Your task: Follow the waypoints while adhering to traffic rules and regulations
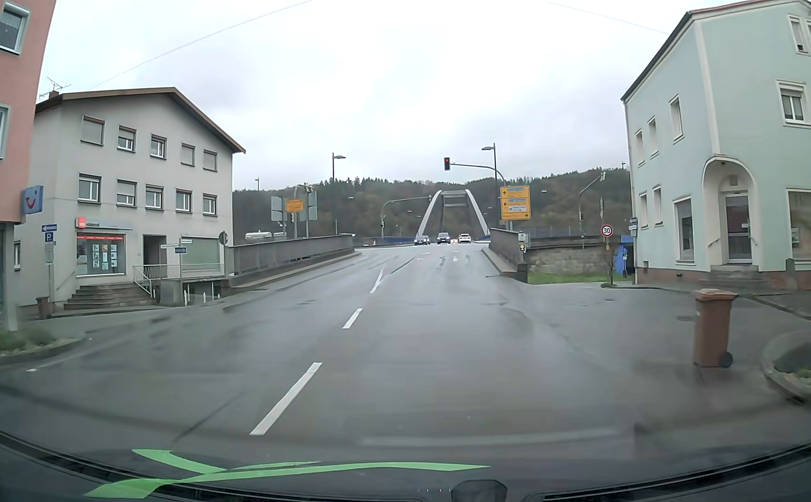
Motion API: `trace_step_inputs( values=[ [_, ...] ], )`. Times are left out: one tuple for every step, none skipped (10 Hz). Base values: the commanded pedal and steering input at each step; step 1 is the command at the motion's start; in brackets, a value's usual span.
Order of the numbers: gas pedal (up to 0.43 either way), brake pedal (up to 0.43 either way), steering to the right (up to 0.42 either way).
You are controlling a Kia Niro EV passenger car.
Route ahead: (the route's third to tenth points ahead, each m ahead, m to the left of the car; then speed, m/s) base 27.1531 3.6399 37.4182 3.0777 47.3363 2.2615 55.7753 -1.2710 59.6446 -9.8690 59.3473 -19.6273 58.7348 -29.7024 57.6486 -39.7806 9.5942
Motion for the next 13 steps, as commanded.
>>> trace_step_inputs(
  values=[
    [0.0, 0.152, -0.003],
    [0.0, 0.159, -0.003],
    [0.0, 0.171, 0.001],
    [0.0, 0.159, 0.002],
    [0.0, 0.159, 0.0],
    [0.0, 0.165, 0.0],
    [0.0, 0.165, 0.0],
    [0.0, 0.152, 0.0],
    [0.0, 0.146, 0.0],
    [0.0, 0.14, 0.0],
    [0.0, 0.14, 0.0],
    [0.0, 0.128, 0.001],
    [0.0, 0.122, 0.001]
  ],
)
